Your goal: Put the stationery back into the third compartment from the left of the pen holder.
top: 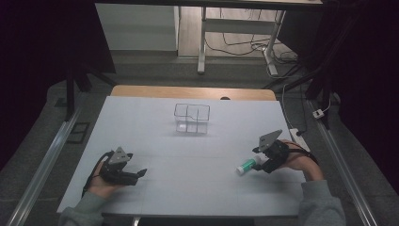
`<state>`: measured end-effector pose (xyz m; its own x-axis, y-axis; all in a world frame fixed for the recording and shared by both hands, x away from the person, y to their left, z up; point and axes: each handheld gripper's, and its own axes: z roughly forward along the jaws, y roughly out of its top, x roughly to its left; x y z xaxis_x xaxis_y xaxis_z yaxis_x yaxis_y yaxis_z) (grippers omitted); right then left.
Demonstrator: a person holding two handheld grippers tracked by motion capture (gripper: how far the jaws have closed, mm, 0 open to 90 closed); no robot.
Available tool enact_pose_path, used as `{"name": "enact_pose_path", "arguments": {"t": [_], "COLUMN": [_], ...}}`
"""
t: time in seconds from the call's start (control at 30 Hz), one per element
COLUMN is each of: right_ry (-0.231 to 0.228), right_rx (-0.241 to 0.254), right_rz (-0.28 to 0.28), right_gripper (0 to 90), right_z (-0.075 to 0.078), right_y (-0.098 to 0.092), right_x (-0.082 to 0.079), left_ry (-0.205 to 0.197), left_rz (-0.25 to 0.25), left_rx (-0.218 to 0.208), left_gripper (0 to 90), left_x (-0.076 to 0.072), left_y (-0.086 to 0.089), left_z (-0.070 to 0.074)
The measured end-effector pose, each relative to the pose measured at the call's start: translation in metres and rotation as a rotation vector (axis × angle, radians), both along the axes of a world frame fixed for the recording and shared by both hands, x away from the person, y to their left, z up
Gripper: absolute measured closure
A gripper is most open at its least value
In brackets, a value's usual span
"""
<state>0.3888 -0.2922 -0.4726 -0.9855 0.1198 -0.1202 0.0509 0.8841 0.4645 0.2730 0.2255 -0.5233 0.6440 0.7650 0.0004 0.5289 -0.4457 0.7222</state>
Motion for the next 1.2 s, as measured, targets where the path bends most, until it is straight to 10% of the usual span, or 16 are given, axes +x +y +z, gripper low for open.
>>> {"name": "enact_pose_path", "arguments": {"t": [0.53, 0.87, 1.2], "right_ry": [-0.005, -0.009, 0.005], "right_rx": [-0.147, -0.137, 0.001], "right_rz": [0.075, 0.138, 0.025], "right_gripper": [47.9, 65.3, 65.4], "right_z": [-0.020, -0.019, -0.010], "right_y": [0.018, 0.019, 0.022], "right_x": [0.004, 0.004, 0.005], "left_ry": [0.003, 0.003, -0.002], "left_rz": [-0.003, -0.002, 0.001], "left_rx": [0.005, 0.005, 0.001], "left_gripper": [17.0, 17.0, 17.0], "left_x": [0.000, 0.000, 0.000], "left_y": [0.000, 0.000, 0.000], "left_z": [0.000, 0.000, 0.000]}}
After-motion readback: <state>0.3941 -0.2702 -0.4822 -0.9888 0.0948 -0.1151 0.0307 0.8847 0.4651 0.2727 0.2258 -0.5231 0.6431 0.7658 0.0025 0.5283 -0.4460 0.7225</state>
